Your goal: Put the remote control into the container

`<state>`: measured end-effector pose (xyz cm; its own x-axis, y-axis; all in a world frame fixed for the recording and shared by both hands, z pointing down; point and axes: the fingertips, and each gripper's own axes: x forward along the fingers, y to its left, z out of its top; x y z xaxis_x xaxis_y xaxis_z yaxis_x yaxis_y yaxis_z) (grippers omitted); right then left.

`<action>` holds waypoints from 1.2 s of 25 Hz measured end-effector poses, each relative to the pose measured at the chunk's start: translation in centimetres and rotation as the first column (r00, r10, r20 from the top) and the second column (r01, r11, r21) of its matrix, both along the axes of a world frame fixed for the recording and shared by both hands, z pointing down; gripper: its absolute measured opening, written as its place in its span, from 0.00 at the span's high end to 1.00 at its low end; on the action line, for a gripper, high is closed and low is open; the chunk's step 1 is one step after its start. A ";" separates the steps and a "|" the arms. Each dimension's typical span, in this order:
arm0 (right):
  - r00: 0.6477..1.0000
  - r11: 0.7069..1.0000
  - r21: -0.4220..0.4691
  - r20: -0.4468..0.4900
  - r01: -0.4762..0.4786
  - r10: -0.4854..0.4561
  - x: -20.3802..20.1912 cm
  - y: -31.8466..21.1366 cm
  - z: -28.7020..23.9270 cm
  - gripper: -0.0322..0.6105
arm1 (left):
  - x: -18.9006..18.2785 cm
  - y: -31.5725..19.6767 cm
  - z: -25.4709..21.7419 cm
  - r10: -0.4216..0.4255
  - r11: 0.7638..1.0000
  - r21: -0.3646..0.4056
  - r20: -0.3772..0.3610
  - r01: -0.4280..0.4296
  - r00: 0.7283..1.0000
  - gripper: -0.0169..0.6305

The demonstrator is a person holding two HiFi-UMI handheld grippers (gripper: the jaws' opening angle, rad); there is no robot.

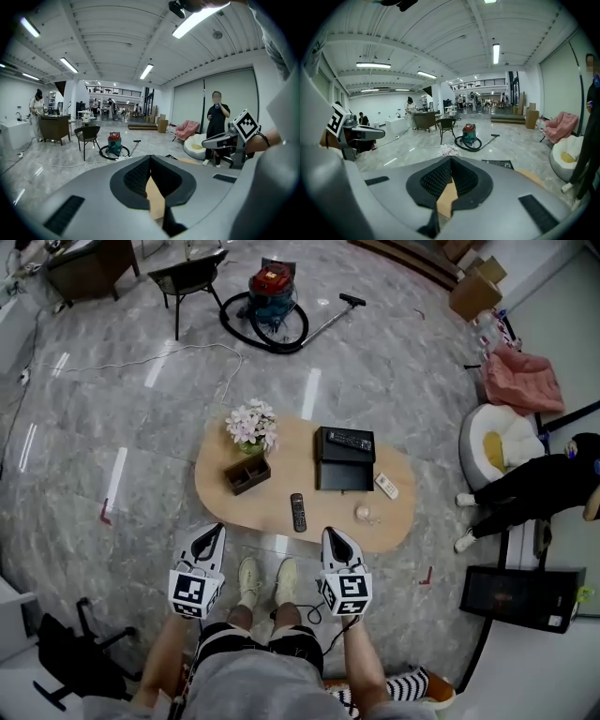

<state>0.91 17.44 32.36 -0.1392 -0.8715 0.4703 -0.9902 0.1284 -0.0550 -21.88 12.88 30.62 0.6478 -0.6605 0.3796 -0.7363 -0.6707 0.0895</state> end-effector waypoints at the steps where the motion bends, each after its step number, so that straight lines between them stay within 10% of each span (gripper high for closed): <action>1: 1.000 1.000 -0.013 0.003 0.009 -0.009 0.1 -0.3 1.0 0.94 | 0.1 0.0 0.8 -0.007 1.000 -0.011 0.003 0.007 1.000 0.96; 30: 0.986 0.964 -0.209 0.018 0.164 -0.164 2.7 -7.0 26.3 0.94 | 2.0 -3.3 19.8 -0.162 0.976 -0.132 0.072 0.170 0.984 0.96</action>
<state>3.64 10.48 58.61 -0.2725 -0.7190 0.6394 -0.9564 0.2751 -0.0983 -19.89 9.61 50.38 0.5067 -0.6956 0.5093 -0.8432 -0.5230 0.1245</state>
